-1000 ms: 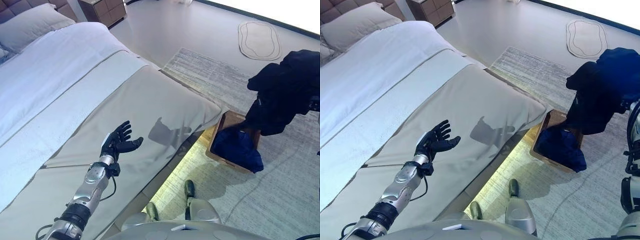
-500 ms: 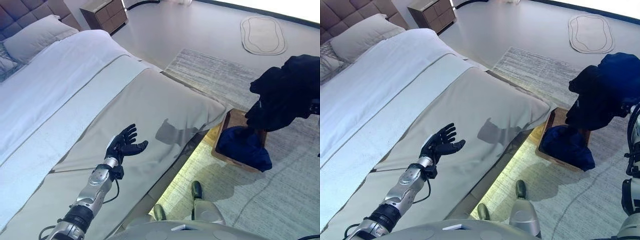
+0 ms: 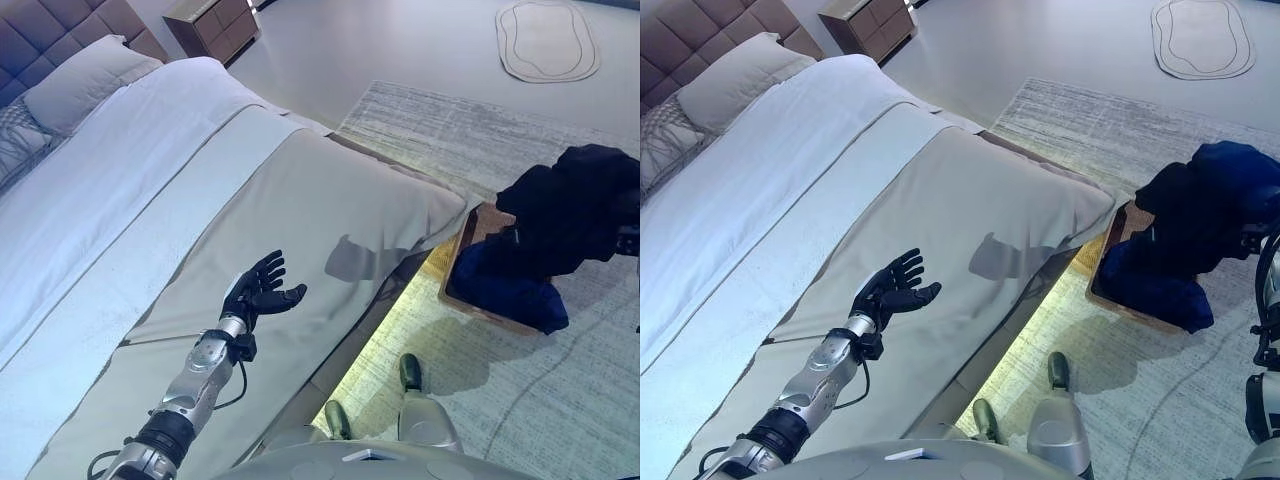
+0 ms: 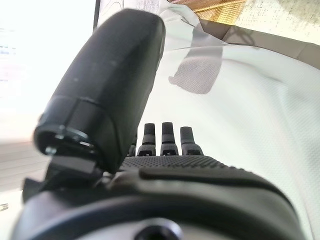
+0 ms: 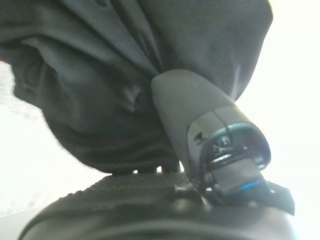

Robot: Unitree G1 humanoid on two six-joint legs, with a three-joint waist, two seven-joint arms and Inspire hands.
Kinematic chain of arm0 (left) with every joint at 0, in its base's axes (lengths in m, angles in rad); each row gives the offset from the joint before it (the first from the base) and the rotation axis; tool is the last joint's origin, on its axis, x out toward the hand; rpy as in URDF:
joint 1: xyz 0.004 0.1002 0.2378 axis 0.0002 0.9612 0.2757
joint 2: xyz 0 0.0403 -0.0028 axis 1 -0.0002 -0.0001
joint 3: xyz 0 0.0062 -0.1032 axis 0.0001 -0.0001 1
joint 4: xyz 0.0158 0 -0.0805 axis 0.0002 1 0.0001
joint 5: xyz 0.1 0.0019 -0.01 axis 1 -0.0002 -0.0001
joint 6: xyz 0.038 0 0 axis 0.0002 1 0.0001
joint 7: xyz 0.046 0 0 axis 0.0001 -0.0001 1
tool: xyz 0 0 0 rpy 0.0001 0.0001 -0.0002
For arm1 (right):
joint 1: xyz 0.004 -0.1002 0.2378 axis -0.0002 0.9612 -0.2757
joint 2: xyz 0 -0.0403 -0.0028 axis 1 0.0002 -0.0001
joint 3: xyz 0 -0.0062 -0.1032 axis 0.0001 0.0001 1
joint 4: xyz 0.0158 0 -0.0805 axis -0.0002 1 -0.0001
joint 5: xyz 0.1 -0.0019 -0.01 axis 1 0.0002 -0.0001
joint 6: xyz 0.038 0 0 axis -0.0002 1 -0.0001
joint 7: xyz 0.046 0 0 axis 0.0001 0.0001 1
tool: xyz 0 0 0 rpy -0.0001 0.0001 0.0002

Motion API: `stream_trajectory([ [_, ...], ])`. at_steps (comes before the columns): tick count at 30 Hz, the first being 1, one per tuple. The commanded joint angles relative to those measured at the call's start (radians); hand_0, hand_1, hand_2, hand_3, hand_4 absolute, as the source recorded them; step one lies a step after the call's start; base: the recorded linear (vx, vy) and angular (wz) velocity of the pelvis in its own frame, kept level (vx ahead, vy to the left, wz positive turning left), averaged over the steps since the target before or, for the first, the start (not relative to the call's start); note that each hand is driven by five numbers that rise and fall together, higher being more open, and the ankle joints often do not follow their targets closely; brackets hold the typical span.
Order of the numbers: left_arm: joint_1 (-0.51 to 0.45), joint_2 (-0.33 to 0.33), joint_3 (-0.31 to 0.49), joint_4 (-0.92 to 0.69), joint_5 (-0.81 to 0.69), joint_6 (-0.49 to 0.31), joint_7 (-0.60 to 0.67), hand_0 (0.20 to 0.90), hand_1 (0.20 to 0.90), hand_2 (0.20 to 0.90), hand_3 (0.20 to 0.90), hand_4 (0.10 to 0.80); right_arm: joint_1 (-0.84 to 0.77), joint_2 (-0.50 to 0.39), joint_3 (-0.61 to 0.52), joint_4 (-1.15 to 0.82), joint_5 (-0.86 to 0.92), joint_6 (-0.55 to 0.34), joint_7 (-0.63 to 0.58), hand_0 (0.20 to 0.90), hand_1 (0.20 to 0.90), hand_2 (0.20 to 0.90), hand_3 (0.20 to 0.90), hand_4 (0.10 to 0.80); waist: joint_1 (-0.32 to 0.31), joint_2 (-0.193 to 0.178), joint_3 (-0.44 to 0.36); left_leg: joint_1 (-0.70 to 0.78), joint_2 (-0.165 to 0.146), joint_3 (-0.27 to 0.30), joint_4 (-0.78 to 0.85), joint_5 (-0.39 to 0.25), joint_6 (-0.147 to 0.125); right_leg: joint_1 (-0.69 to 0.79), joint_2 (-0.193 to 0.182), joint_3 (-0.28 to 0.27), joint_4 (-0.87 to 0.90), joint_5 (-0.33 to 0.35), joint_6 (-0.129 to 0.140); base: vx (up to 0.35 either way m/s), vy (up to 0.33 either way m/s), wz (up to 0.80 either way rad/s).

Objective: Pick up the clothes from the bed and place them into the basket

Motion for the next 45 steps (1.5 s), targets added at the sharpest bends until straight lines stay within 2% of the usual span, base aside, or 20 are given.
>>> stream_trajectory([
  [1,-0.035,0.055,0.019,-0.030,0.023,-0.068,0.007,0.900,0.900,0.900,0.900,0.800,-0.055,-0.039,-0.034,-0.043,-0.031,-0.085,0.002,0.900,0.900,0.900,0.900,0.800,-0.016,-0.108,-0.050,-0.024,0.052,0.003,0.026,-0.012,-0.076,0.071,-0.033,-0.046,0.047,-0.111,0.037,0.000,0.000,0.00],
  [20,-0.020,0.071,0.040,-0.040,0.032,-0.052,-0.006,0.900,0.900,0.900,0.900,0.800,0.005,-0.012,-0.027,-0.061,-0.041,-0.097,0.055,0.900,0.900,0.900,0.900,0.800,-0.006,-0.137,-0.059,-0.023,0.053,0.001,0.028,-0.015,-0.068,0.082,-0.023,-0.040,0.046,-0.112,0.034,0.005,0.002,0.00],
  [32,-0.008,0.071,0.055,-0.024,0.053,-0.054,-0.007,0.900,0.900,0.900,0.900,0.800,0.025,0.033,-0.004,-0.114,-0.051,-0.116,0.130,0.900,0.900,0.900,0.900,0.800,0.019,-0.166,-0.076,-0.017,0.051,-0.018,0.029,-0.015,-0.062,0.101,-0.027,-0.057,0.050,-0.119,0.032,0.006,0.001,0.01],
  [34,-0.007,0.065,0.059,-0.005,0.068,-0.055,0.003,0.900,0.900,0.900,0.900,0.800,0.024,0.065,0.014,-0.132,-0.065,-0.135,0.137,0.900,0.900,0.900,0.900,0.800,0.028,-0.174,-0.083,-0.015,0.049,-0.026,0.030,-0.014,-0.059,0.110,-0.027,-0.061,0.050,-0.121,0.031,0.018,0.010,0.10],
  [41,-0.001,0.032,0.078,0.049,0.094,-0.051,0.053,0.900,0.900,0.900,0.900,0.800,0.059,0.241,0.095,-0.214,-0.167,-0.194,0.055,0.900,0.900,0.900,0.900,0.800,0.068,-0.205,-0.091,-0.012,0.042,-0.076,0.036,-0.016,-0.045,0.140,-0.034,-0.079,0.063,-0.133,0.026,-0.009,0.022,0.11],
  [45,0.018,0.014,0.096,0.064,0.103,-0.056,0.080,0.900,0.900,0.900,0.900,0.800,0.090,0.300,0.124,-0.242,-0.185,-0.235,0.038,0.900,0.900,0.900,0.900,0.800,0.088,-0.213,-0.092,-0.010,0.036,-0.099,0.036,-0.016,-0.038,0.154,-0.035,-0.091,0.066,-0.140,0.023,-0.020,0.049,0.18],
])
